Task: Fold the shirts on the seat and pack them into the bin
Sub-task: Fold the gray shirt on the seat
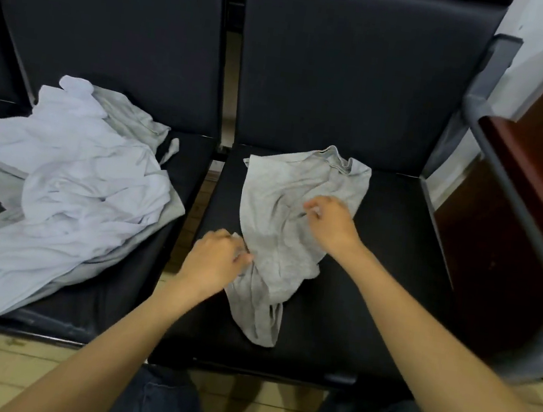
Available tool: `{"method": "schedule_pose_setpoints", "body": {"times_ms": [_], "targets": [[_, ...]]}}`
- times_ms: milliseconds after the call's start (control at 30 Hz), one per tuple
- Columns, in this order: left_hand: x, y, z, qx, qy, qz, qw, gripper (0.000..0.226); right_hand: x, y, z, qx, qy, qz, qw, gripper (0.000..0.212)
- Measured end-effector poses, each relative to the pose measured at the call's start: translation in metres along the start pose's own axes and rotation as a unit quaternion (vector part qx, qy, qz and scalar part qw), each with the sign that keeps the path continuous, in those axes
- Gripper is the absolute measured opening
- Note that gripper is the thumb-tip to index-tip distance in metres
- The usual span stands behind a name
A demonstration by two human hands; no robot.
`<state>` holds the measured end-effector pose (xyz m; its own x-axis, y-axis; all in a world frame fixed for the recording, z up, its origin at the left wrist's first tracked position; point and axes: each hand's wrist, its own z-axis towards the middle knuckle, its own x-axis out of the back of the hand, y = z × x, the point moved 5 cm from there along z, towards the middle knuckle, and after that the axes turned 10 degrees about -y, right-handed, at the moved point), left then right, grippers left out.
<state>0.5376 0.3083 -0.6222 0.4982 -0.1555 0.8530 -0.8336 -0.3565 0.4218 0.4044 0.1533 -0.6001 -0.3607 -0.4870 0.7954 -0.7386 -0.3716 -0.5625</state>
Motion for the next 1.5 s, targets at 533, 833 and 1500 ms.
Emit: {"method": "schedule_pose_setpoints", "body": {"times_ms": [533, 833, 1500], "targets": [[-0.027, 0.032, -0.026, -0.040, 0.156, -0.086, 0.983, 0.051, -0.006, 0.056, -0.051, -0.037, 0.036, 0.067, 0.996, 0.034], [-0.057, 0.057, 0.009, 0.027, 0.059, -0.164, 0.984, 0.033, -0.030, 0.057, -0.078, 0.033, 0.019, -0.120, 0.992, 0.037], [-0.017, -0.032, 0.019, 0.189, 0.149, -0.425, 0.873, 0.044, 0.040, 0.148, -0.088, -0.224, 0.217, 0.189, 0.931, 0.053]]}}
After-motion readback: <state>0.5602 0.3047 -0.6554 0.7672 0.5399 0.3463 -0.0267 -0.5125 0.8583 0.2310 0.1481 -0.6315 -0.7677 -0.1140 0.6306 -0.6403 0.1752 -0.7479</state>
